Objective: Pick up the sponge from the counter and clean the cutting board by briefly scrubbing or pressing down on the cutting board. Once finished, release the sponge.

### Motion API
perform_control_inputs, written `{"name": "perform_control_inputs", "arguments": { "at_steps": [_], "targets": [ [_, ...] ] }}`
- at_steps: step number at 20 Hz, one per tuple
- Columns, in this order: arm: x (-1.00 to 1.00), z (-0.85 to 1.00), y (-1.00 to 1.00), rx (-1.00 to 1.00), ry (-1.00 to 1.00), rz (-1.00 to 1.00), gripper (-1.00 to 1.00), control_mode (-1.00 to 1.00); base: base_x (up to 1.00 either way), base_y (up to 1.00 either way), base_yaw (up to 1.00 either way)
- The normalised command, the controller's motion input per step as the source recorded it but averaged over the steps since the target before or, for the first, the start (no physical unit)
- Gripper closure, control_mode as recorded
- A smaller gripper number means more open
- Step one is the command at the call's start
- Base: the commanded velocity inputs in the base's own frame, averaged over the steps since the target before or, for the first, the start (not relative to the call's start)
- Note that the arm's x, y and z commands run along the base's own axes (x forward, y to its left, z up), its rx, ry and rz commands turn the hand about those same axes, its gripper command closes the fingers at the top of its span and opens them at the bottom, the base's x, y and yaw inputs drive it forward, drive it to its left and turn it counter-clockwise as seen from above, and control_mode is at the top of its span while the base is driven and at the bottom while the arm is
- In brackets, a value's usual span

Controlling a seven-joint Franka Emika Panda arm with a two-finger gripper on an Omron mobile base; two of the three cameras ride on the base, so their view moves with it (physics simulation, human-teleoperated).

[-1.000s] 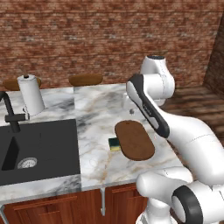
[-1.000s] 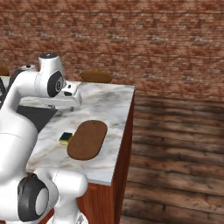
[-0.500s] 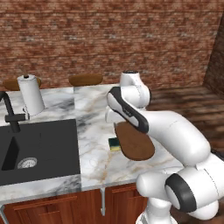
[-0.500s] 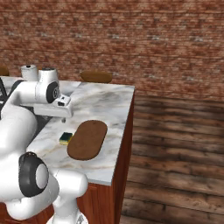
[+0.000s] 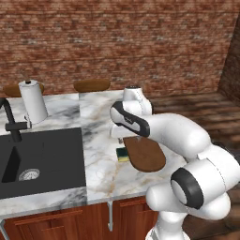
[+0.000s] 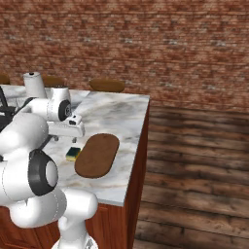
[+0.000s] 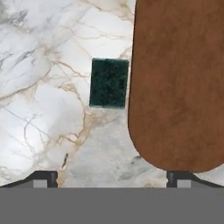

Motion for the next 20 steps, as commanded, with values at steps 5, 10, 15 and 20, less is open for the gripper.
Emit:
{"name": "perform_control_inputs", "arguments": {
  "at_steps": [5,10,15,20],
  "targets": [
    [0.11,-0.53,0.00,0.00,0.00,0.00,-1.00,-1.00,0.00,0.00,0.00],
    [0.11,-0.38,0.00,0.00,0.00,-0.01,-1.00,-1.00,0.00,0.00,0.00],
    [0.08,-0.18,0.00,0.00,0.00,-0.02,-1.00,-1.00,0.00,0.00,0.00],
    [0.02,0.00,0.00,0.00,0.00,-0.03,-1.00,-1.00,0.00,0.00,0.00]
  ]
}}
